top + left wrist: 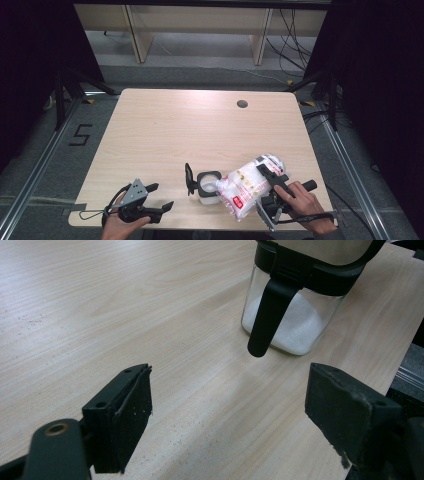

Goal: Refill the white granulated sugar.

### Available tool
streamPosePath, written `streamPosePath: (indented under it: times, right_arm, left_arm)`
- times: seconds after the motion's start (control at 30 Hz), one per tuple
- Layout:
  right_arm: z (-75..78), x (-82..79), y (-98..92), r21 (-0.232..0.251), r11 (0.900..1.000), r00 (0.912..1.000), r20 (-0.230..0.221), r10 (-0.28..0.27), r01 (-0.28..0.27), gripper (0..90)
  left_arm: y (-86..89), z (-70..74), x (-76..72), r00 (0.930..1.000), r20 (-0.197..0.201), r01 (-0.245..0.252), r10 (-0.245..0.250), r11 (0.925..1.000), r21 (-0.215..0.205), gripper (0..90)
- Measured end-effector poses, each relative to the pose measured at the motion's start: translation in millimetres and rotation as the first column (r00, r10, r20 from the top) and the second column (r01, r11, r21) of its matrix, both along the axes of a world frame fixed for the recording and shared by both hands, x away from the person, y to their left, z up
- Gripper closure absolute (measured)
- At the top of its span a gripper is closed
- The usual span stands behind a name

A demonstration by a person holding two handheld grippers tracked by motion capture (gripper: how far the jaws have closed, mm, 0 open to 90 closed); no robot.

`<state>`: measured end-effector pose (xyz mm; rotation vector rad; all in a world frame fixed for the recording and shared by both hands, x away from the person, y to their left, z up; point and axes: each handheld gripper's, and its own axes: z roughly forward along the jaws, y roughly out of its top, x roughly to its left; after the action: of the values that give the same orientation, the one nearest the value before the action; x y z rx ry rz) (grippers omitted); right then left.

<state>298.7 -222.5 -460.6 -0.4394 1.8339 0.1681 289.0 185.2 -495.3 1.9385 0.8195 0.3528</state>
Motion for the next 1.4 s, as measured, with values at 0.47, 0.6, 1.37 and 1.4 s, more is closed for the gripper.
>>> streamPosePath:
  times: [0.47, 0.6, 1.37, 1.4]
  right_arm:
    - [-2.4, -2.5, -12.1, 0.323, 0.947, 0.9764, -0.205, 0.07, 0.0, 58.5]
    - [-1.3, 0.2, -15.9, 0.386, 0.922, 0.9673, -0.231, 0.105, -0.008, 58.6]
    - [-24.9, 20.6, -38.0, 0.683, 0.706, 0.8128, -0.512, 0.278, 0.189, 63.0]
    - [-31.7, 25.5, -42.7, 0.712, 0.67, 0.7963, -0.523, 0.304, 0.212, 63.5]
  left_arm:
    - [1.9, 0.4, 0.5, 1.0, 0.004, -0.004, 0.004, 1.0, 0.006, 18.5]
    - [2.0, 0.7, 0.0, 1.0, 0.001, -0.01, 0.01, 1.0, 0.001, 18.5]
    - [2.0, 0.4, 0.0, 0.9999, 0.003, -0.015, 0.015, 0.9999, -0.002, 18.5]
    - [2.1, 0.1, 0.1, 0.9999, 0.003, -0.016, 0.016, 0.9999, -0.001, 18.5]
